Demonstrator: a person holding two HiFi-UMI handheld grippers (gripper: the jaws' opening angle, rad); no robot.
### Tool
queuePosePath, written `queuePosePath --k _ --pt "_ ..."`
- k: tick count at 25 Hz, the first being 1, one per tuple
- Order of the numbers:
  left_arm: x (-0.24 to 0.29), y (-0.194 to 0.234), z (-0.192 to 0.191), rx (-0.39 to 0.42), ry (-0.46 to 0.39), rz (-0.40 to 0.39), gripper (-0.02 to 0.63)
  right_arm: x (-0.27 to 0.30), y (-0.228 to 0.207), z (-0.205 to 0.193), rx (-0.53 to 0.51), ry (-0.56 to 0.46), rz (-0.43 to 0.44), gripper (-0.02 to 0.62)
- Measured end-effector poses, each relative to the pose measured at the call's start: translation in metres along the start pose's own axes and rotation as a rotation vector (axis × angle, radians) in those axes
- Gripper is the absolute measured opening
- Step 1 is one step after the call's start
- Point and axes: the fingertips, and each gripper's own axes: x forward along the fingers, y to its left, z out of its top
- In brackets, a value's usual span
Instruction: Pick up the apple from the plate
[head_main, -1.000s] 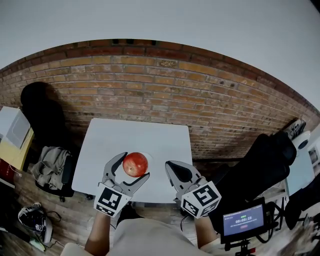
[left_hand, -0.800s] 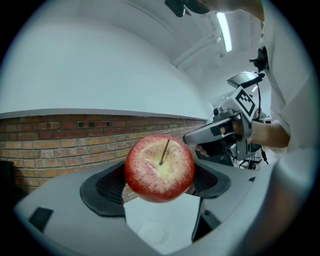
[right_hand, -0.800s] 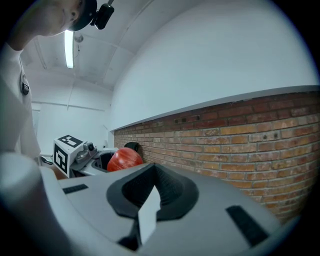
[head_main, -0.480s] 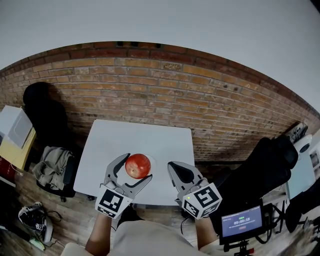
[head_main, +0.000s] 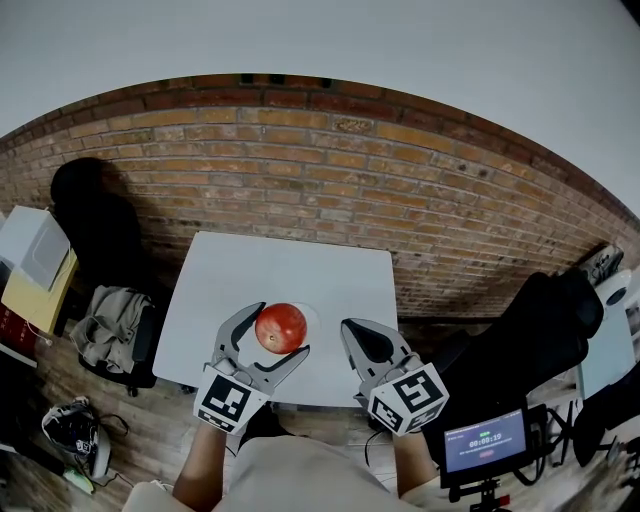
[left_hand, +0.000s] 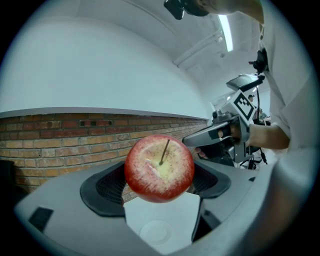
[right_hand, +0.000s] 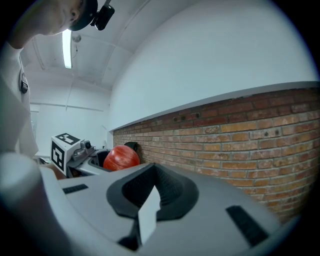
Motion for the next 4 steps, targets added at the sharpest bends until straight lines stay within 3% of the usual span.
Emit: queuePosePath --k 4 --pt "0.0006 0.0020 -0.0065 -0.006 0.011 0.001 0.408 0.0045 0.0003 -0.0056 0.002 0.008 0.001 0.000"
